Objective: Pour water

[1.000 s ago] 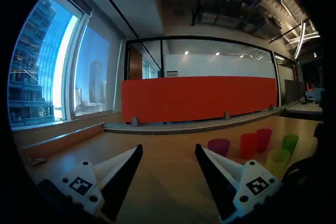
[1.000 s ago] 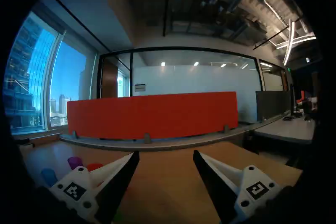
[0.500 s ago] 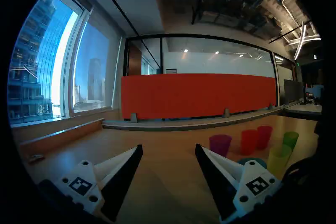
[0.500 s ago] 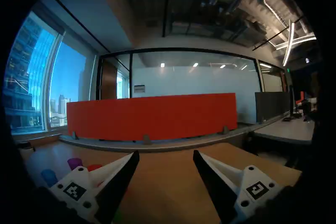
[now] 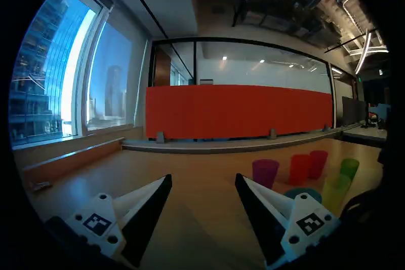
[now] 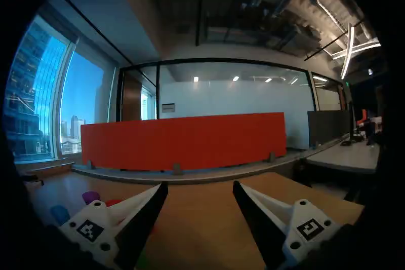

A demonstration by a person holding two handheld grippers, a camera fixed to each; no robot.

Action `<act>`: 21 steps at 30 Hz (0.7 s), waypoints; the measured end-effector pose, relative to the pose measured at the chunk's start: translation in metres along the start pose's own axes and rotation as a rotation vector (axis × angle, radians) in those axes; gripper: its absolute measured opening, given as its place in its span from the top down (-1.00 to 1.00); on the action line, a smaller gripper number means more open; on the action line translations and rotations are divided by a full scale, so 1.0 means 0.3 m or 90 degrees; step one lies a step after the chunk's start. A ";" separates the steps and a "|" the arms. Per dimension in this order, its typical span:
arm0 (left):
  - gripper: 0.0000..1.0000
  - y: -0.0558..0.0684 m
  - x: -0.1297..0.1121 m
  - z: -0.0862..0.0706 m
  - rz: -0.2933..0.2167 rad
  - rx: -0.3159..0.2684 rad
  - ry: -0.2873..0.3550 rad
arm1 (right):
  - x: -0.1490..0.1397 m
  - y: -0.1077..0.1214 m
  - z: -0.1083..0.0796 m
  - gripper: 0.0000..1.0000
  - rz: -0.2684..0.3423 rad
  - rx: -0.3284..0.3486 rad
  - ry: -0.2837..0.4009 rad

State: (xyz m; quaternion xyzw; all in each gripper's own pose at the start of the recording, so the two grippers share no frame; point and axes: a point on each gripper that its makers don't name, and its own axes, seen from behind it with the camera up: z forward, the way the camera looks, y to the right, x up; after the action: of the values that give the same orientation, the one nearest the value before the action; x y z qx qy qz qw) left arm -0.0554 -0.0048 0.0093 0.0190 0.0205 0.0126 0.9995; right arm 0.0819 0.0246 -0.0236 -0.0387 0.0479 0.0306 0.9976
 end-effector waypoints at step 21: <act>-0.85 -0.001 -0.001 0.002 0.000 -0.002 -0.001 | -0.036 -0.014 0.010 -0.98 -0.011 0.015 0.000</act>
State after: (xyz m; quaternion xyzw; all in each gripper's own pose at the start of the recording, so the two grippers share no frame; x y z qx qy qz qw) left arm -0.0556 -0.0052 0.0099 0.0174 0.0198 0.0127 0.9996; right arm 0.0717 0.0201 -0.0194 -0.0276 0.0477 0.0211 0.9983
